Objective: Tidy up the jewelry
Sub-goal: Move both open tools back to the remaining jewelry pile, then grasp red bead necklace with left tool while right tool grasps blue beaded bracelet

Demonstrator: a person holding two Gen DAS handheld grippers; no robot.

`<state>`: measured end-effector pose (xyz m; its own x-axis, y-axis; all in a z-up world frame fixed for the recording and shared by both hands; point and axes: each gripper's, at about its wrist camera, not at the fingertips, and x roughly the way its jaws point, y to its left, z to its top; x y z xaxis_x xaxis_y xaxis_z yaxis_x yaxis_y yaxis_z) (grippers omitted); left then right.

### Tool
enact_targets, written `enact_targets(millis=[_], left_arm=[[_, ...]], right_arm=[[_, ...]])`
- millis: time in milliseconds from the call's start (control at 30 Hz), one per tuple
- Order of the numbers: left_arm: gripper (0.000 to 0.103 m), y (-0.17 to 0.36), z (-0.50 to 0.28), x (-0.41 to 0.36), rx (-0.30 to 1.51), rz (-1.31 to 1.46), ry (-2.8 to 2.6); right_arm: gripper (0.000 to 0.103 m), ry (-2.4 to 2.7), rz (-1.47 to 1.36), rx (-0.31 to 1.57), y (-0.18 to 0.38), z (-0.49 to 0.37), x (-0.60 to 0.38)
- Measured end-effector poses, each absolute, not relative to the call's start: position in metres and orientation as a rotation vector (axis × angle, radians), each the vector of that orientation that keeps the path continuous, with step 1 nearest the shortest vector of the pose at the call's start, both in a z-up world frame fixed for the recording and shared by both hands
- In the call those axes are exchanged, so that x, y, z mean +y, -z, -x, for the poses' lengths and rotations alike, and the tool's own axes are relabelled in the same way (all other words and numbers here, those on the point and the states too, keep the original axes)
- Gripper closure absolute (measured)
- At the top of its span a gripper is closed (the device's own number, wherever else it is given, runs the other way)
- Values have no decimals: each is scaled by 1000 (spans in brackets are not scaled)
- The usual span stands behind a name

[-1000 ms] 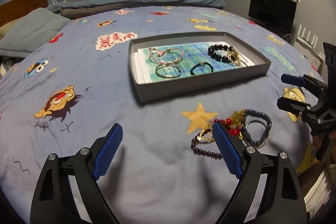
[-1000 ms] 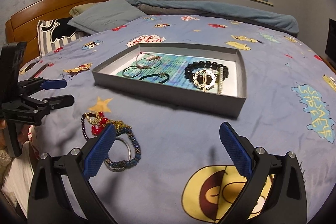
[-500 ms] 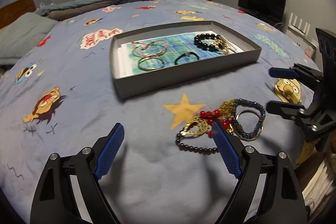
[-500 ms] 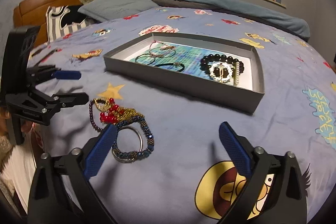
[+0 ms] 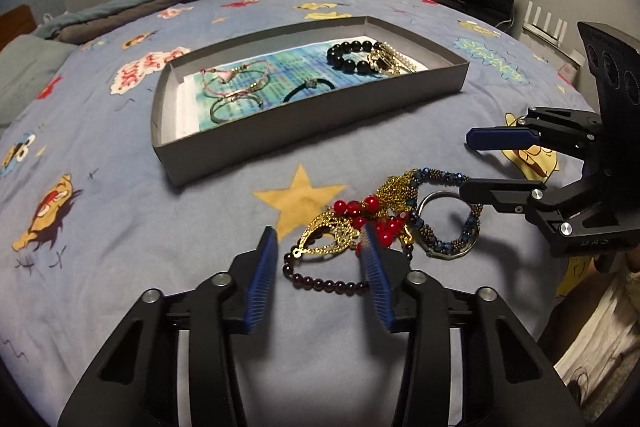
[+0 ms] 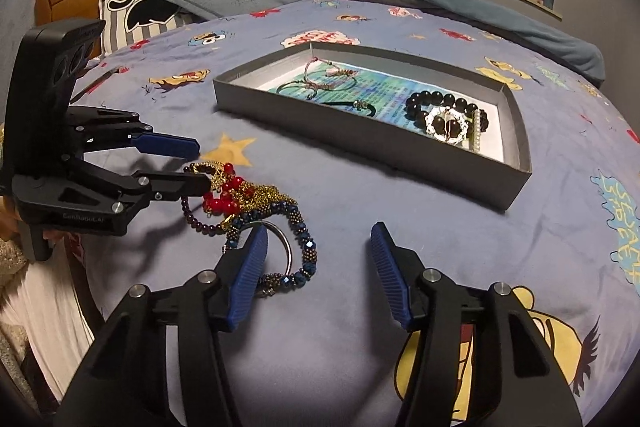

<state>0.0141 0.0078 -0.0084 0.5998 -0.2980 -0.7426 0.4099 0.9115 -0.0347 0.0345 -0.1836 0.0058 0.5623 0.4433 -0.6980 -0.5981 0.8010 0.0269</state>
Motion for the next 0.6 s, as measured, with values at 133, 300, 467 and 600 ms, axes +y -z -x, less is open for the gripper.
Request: enact_targets(millis=[133,300,467,600], left_arm=[[67,10,-15,9,840,-138,418],[67,13,-19,7,855,-147,415],[73,14,-21,2,841,-183,404],[87,12,-20,0,822,-203,386]], right_arm=[[53,-620,220,769,-3,-36,-183],[53,-630,228,782,0,-35,-179],[53,-630,229,786,1,-36,-177],[62,-638,195,794,0,-39,-179]])
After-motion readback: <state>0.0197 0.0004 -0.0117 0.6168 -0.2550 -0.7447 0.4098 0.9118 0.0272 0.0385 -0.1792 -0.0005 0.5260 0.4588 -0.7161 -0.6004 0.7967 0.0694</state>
